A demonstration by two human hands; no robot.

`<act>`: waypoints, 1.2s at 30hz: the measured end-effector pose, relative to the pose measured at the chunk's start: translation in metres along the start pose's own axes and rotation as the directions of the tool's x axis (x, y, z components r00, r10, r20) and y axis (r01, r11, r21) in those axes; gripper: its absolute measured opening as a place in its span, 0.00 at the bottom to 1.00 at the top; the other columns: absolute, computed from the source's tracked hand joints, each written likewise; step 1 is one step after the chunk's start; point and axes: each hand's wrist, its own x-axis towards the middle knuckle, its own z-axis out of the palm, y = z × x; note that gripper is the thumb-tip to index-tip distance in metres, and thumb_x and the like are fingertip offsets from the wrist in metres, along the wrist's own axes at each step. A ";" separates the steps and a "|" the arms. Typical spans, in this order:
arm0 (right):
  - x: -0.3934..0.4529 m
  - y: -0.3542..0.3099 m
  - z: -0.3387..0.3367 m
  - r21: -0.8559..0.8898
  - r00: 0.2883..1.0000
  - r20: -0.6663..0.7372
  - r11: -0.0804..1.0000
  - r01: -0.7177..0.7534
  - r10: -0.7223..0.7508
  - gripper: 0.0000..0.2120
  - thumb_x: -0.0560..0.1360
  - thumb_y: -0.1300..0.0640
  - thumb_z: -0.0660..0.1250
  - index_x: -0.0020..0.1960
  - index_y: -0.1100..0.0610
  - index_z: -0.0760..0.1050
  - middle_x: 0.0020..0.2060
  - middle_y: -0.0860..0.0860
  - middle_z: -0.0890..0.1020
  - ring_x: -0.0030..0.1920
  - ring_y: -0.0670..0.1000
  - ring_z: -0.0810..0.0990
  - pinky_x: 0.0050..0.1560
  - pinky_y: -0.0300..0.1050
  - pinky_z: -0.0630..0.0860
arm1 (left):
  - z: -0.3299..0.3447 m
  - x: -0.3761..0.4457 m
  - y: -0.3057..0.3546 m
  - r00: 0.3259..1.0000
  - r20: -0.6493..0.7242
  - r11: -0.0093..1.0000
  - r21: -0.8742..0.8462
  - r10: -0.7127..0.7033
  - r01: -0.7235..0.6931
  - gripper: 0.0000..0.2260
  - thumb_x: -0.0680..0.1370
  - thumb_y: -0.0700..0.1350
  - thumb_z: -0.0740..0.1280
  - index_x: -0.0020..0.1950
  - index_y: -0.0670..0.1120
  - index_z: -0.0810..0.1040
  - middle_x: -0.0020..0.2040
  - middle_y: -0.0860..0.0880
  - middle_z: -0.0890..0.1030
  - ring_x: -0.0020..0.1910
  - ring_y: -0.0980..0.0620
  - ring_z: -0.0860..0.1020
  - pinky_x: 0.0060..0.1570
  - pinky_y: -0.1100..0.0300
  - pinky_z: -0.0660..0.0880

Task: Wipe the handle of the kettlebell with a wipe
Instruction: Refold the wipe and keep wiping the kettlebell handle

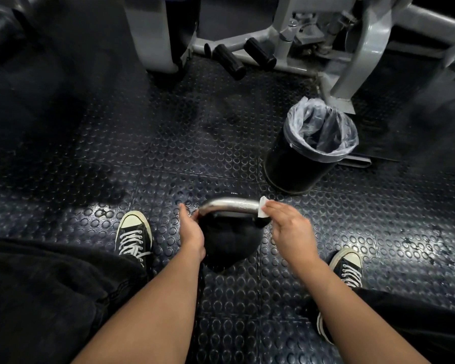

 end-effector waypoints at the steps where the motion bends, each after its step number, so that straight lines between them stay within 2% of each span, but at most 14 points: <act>1: 0.004 -0.003 0.000 0.014 1.000 0.002 1.000 0.003 -0.003 0.18 0.67 0.75 0.72 0.54 0.60 0.85 0.54 0.53 0.85 0.56 0.55 0.84 0.62 0.50 0.77 | 0.000 0.000 0.000 1.000 0.007 1.000 -0.004 -0.005 0.005 0.29 0.81 0.71 0.50 0.51 0.50 0.80 0.53 0.43 0.83 0.52 0.43 0.81 0.48 0.49 0.78; 3: 0.007 -0.008 0.002 0.039 0.998 0.014 0.997 0.066 -0.066 0.18 0.68 0.74 0.71 0.54 0.60 0.85 0.54 0.52 0.86 0.56 0.54 0.83 0.62 0.47 0.77 | 0.001 0.000 -0.001 1.000 0.013 1.000 -0.006 -0.007 0.007 0.28 0.81 0.70 0.50 0.49 0.50 0.79 0.50 0.44 0.82 0.50 0.44 0.80 0.43 0.51 0.76; 5: 0.003 -0.006 0.003 0.057 0.994 0.006 0.992 0.113 -0.113 0.18 0.68 0.75 0.70 0.53 0.61 0.84 0.53 0.52 0.85 0.56 0.53 0.82 0.61 0.44 0.77 | 0.000 0.001 -0.001 1.000 0.017 1.000 -0.006 -0.005 0.005 0.28 0.81 0.70 0.50 0.49 0.50 0.79 0.50 0.44 0.82 0.49 0.45 0.80 0.42 0.52 0.75; 9: 0.002 0.001 -0.001 0.114 0.998 -0.027 0.992 -0.059 0.062 0.17 0.72 0.73 0.67 0.55 0.59 0.84 0.53 0.51 0.85 0.54 0.50 0.82 0.58 0.49 0.79 | 0.000 0.002 -0.002 1.000 0.023 1.000 -0.004 0.004 -0.004 0.29 0.82 0.70 0.50 0.49 0.49 0.79 0.50 0.43 0.83 0.50 0.44 0.81 0.44 0.50 0.76; 10: 0.007 0.000 -0.001 0.128 0.998 -0.017 0.990 -0.064 0.066 0.17 0.72 0.73 0.66 0.55 0.58 0.84 0.53 0.51 0.84 0.54 0.49 0.82 0.58 0.48 0.79 | 0.000 0.002 -0.001 1.000 0.024 1.000 0.000 0.007 -0.007 0.29 0.82 0.70 0.50 0.49 0.50 0.79 0.50 0.43 0.83 0.50 0.44 0.81 0.45 0.50 0.77; 14: 0.011 -0.008 -0.002 0.119 0.997 0.014 0.990 0.075 -0.077 0.15 0.69 0.73 0.69 0.51 0.60 0.84 0.52 0.51 0.85 0.54 0.50 0.81 0.57 0.41 0.78 | -0.002 0.004 -0.003 1.000 0.008 1.000 0.010 0.011 -0.011 0.28 0.81 0.70 0.50 0.49 0.51 0.79 0.50 0.44 0.82 0.52 0.45 0.80 0.46 0.50 0.77; 16: 0.001 -0.003 -0.003 0.085 0.997 -0.013 0.994 0.075 -0.074 0.13 0.69 0.72 0.71 0.50 0.61 0.84 0.51 0.51 0.86 0.53 0.51 0.81 0.56 0.42 0.78 | -0.002 0.002 -0.002 1.000 0.007 1.000 0.017 0.016 -0.016 0.28 0.81 0.70 0.50 0.50 0.51 0.79 0.50 0.44 0.83 0.52 0.44 0.81 0.47 0.50 0.78; 19: -0.003 -0.001 -0.005 0.082 0.999 -0.051 0.996 0.022 -0.017 0.10 0.71 0.64 0.73 0.51 0.61 0.84 0.50 0.51 0.86 0.52 0.51 0.82 0.54 0.47 0.81 | -0.002 0.002 -0.002 1.000 -0.006 1.000 0.007 0.010 -0.010 0.30 0.80 0.72 0.51 0.52 0.50 0.81 0.55 0.42 0.84 0.56 0.42 0.81 0.58 0.43 0.78; 21: 0.002 -0.006 -0.002 0.086 0.996 -0.077 0.995 0.043 -0.036 0.07 0.73 0.60 0.74 0.50 0.60 0.85 0.49 0.50 0.86 0.52 0.50 0.81 0.54 0.43 0.80 | -0.002 0.000 -0.001 1.000 -0.008 1.000 0.003 0.016 -0.016 0.30 0.80 0.72 0.51 0.53 0.50 0.81 0.56 0.42 0.84 0.57 0.41 0.81 0.62 0.41 0.77; 23: 0.004 -0.011 0.003 0.079 0.992 -0.098 0.994 0.082 -0.074 0.06 0.73 0.61 0.75 0.49 0.59 0.85 0.49 0.49 0.86 0.51 0.49 0.81 0.55 0.39 0.78 | -0.001 0.000 -0.001 1.000 -0.011 1.000 0.002 0.008 -0.008 0.31 0.79 0.72 0.51 0.53 0.50 0.81 0.56 0.42 0.84 0.57 0.41 0.81 0.63 0.40 0.76; 27: -0.008 -0.003 0.010 0.101 0.991 -0.130 0.993 0.056 -0.042 0.10 0.71 0.71 0.73 0.50 0.61 0.85 0.48 0.51 0.86 0.50 0.51 0.82 0.56 0.42 0.78 | -0.002 -0.001 0.000 1.000 -0.023 1.000 0.005 0.017 -0.017 0.31 0.79 0.73 0.52 0.53 0.50 0.81 0.57 0.42 0.84 0.58 0.41 0.81 0.65 0.38 0.75; 30: -0.005 0.004 0.007 0.125 0.984 -0.171 0.992 -0.030 0.052 0.09 0.73 0.69 0.74 0.52 0.60 0.84 0.47 0.51 0.85 0.48 0.50 0.81 0.56 0.35 0.75 | -0.001 -0.003 0.000 1.000 -0.028 1.000 0.011 0.014 -0.013 0.31 0.78 0.74 0.52 0.54 0.50 0.81 0.57 0.42 0.83 0.58 0.41 0.81 0.65 0.38 0.75; 33: 0.002 -0.003 0.012 0.112 0.989 -0.147 0.993 0.033 -0.016 0.09 0.74 0.68 0.72 0.55 0.62 0.83 0.49 0.52 0.84 0.49 0.51 0.80 0.55 0.36 0.75 | 0.000 -0.004 0.001 1.000 -0.022 1.000 0.011 0.005 -0.004 0.29 0.80 0.71 0.51 0.54 0.50 0.80 0.53 0.44 0.83 0.53 0.43 0.81 0.61 0.42 0.76; 36: -0.003 -0.004 0.019 0.091 0.986 -0.147 0.992 0.090 -0.076 0.10 0.74 0.68 0.72 0.55 0.65 0.82 0.50 0.54 0.83 0.50 0.53 0.77 0.57 0.35 0.73 | 0.000 -0.005 0.000 1.000 -0.020 1.000 0.025 0.015 -0.014 0.28 0.80 0.72 0.51 0.53 0.51 0.80 0.55 0.44 0.82 0.55 0.43 0.80 0.62 0.41 0.76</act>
